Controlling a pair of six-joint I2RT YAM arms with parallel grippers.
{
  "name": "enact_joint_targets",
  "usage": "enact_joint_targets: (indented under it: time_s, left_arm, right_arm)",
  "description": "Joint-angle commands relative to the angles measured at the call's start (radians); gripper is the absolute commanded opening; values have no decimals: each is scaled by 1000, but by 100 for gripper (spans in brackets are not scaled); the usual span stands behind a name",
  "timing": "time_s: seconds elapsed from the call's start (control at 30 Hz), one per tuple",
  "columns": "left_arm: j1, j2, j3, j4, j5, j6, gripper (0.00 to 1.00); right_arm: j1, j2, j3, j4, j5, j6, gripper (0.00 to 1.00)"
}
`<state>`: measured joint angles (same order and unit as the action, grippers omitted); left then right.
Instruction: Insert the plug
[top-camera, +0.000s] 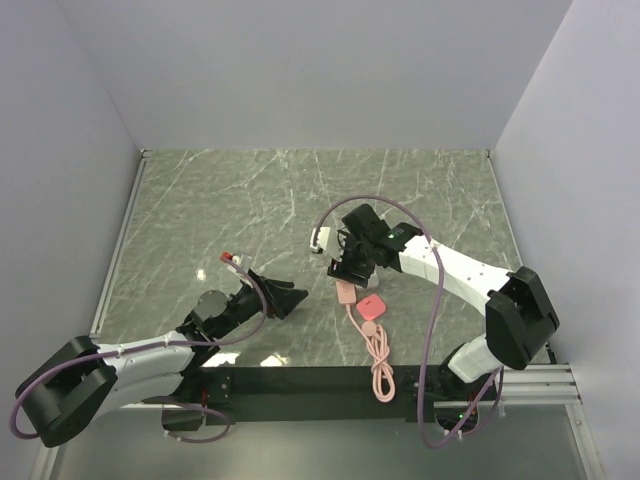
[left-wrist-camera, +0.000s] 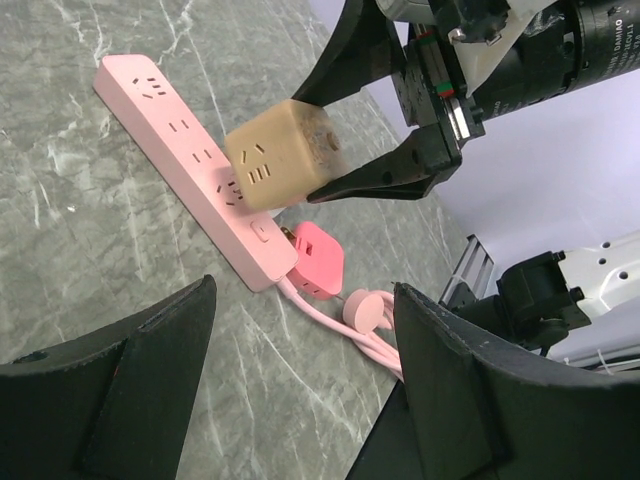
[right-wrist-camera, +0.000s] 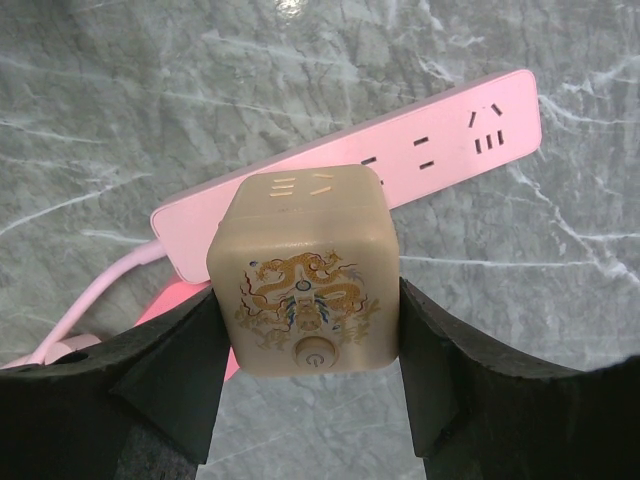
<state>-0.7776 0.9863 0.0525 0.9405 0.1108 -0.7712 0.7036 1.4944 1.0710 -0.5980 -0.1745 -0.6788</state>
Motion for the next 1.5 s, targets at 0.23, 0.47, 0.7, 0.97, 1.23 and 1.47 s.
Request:
enact_joint_targets:
  time_s: [0.23, 0.47, 0.7, 0.97, 1.23, 1.47]
  left_arm:
    - [3, 2, -117, 67, 23, 15, 77]
    - [3, 32, -111, 89, 27, 15, 77]
    - [3, 38, -111, 96, 35, 15, 77]
    - [4, 23, -115, 87, 27, 15, 77]
    - [4, 38, -112, 96, 32, 18, 77]
    - [5, 64, -109, 118, 41, 21, 77]
  right_arm:
    - [-7, -5, 10, 44, 1, -34, 1]
    - [-9, 0, 4, 52, -29, -30, 1]
    - [-9, 33, 4, 49, -48, -25, 1]
    - [-7, 24, -9, 41, -34, -22, 1]
    - [0, -25, -46, 27, -25, -24, 1]
    - [4, -51, -68, 24, -23, -48, 0]
